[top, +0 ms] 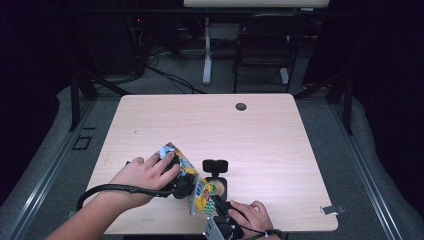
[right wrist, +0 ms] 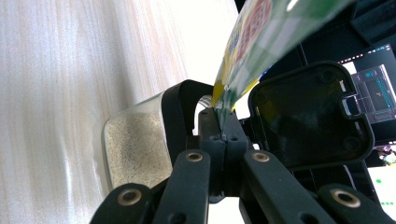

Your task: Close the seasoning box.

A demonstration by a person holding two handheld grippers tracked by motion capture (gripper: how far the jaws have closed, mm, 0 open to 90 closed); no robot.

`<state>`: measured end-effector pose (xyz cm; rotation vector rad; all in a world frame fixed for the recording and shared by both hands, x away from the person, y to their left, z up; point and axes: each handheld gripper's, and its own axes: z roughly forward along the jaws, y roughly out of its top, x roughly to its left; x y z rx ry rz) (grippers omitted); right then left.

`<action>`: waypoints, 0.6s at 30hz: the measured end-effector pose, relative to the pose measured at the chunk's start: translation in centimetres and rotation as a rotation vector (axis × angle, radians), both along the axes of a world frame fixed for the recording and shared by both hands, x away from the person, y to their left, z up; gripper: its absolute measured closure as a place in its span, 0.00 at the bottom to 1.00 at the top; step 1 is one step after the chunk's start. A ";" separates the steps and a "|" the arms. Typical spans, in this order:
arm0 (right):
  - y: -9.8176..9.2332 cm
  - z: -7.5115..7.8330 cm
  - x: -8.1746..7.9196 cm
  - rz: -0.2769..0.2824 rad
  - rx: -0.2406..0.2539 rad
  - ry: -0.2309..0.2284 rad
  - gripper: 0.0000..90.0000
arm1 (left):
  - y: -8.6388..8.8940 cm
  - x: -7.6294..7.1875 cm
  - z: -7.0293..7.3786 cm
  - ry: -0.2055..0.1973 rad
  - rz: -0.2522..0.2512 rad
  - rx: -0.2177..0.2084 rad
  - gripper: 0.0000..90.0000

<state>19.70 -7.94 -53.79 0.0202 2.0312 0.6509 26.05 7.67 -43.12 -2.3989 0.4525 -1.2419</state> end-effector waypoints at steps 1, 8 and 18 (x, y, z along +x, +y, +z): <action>0.0 0.0 0.0 -0.001 -0.004 0.000 1.00 | 0.0 0.0 0.0 0.001 0.000 0.000 0.65; 0.0 0.0 -0.1 0.000 0.001 -0.002 1.00 | -0.1 0.0 0.1 0.004 -0.008 0.004 0.66; -0.2 0.1 -0.3 -0.006 0.001 -0.005 1.00 | -0.4 0.0 0.2 0.004 -0.016 0.008 0.66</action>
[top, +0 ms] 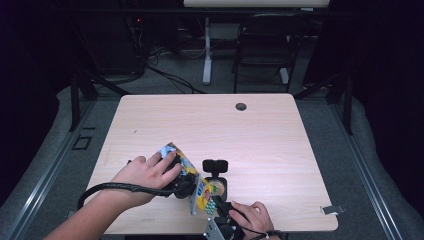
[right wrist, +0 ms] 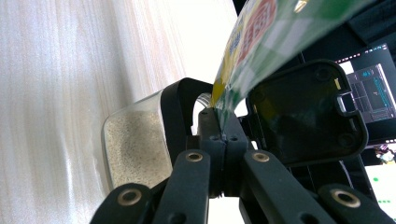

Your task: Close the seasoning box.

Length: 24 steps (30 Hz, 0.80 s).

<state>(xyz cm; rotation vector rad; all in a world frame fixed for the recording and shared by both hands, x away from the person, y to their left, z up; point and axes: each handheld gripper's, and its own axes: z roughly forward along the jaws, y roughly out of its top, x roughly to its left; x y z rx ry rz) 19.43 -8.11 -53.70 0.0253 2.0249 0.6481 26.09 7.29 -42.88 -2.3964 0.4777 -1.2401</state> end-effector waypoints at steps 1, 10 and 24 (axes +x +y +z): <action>0.0 0.0 0.0 -0.002 -0.001 0.000 1.00 | 0.0 0.0 0.0 0.000 0.001 0.000 0.66; -0.2 0.1 -0.1 -0.003 0.007 -0.001 1.00 | -0.2 0.0 0.1 0.006 -0.001 0.001 0.66; -0.1 0.2 -0.2 -0.005 0.007 0.004 1.00 | -0.3 -0.1 0.3 0.002 -0.004 0.009 0.66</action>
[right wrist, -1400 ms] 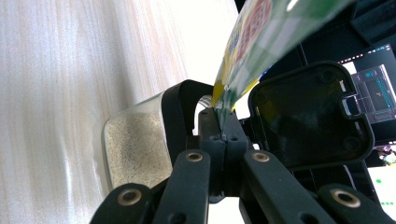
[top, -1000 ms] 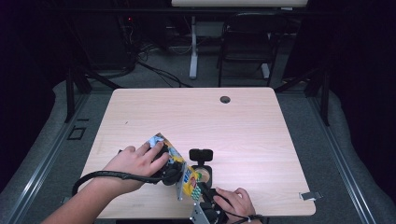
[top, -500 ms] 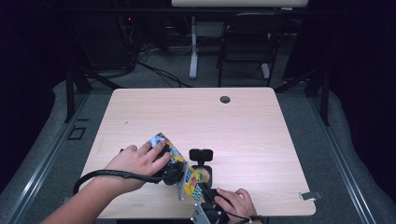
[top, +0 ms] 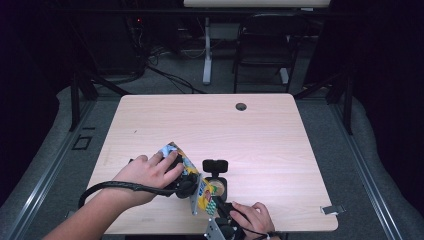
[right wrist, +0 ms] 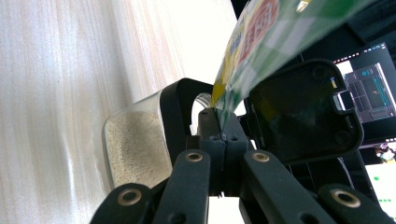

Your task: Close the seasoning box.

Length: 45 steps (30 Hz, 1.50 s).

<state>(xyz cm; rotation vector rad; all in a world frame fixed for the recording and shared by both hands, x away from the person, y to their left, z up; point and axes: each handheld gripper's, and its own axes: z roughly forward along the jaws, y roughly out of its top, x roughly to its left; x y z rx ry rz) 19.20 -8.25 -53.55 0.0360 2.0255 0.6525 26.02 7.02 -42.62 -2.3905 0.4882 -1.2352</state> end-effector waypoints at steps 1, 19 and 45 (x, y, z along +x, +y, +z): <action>0.0 0.0 0.0 0.001 0.001 -0.001 1.00 | 0.0 0.0 0.1 -0.004 -0.001 0.013 0.66; 0.4 0.0 0.0 0.019 0.004 -0.004 1.00 | 0.2 -0.1 0.2 0.002 0.007 0.026 0.67; 0.2 -0.1 0.2 0.013 0.002 0.004 1.00 | 0.0 -0.1 0.1 0.001 0.003 0.031 0.70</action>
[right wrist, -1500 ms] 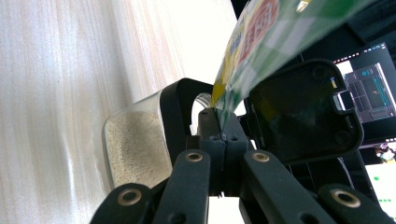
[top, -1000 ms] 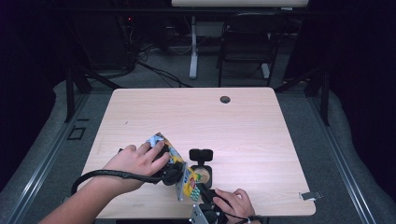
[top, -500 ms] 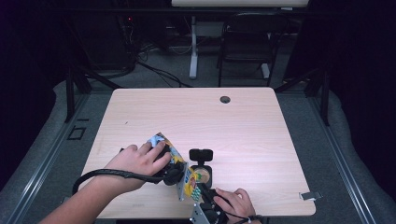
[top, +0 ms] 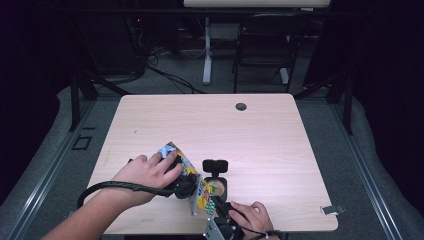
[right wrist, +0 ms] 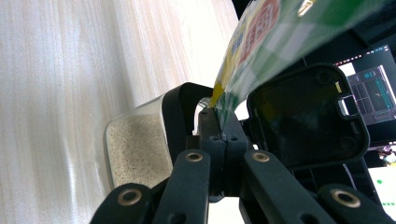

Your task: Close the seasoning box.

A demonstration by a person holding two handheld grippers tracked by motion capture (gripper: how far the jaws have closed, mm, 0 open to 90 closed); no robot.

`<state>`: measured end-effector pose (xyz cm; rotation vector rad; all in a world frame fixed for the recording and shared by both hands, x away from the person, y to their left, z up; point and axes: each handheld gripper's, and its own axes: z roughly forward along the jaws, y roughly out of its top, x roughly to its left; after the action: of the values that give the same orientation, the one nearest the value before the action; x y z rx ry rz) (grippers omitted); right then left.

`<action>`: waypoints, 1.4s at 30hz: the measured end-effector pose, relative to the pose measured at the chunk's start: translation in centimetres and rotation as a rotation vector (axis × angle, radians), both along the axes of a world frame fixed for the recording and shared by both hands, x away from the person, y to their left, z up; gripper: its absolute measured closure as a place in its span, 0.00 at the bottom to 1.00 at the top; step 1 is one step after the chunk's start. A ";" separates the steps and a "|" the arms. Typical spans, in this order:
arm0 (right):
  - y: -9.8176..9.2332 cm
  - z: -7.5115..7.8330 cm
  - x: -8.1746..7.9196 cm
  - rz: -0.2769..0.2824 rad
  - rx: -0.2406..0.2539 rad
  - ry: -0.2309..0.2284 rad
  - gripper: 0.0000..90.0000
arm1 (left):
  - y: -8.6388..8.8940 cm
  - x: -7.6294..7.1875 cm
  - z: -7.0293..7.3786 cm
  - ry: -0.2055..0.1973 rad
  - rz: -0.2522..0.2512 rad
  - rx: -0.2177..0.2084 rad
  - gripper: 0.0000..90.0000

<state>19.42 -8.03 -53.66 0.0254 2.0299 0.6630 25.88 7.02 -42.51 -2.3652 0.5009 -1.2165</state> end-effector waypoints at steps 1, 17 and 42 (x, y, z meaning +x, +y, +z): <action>0.0 0.0 0.0 -0.001 0.001 -0.001 1.00 | 0.0 0.0 0.0 0.006 0.001 0.004 0.70; 0.0 -0.1 0.1 -0.004 -0.003 0.004 1.00 | -0.1 -0.1 0.1 0.007 -0.006 0.010 0.71; -0.1 0.1 0.0 -0.008 -0.020 0.009 1.00 | -0.3 -0.2 0.2 0.007 -0.011 0.020 0.72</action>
<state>19.45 -8.13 -53.59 0.0251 2.0437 0.6385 25.70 6.72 -42.30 -2.3537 0.5266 -1.2023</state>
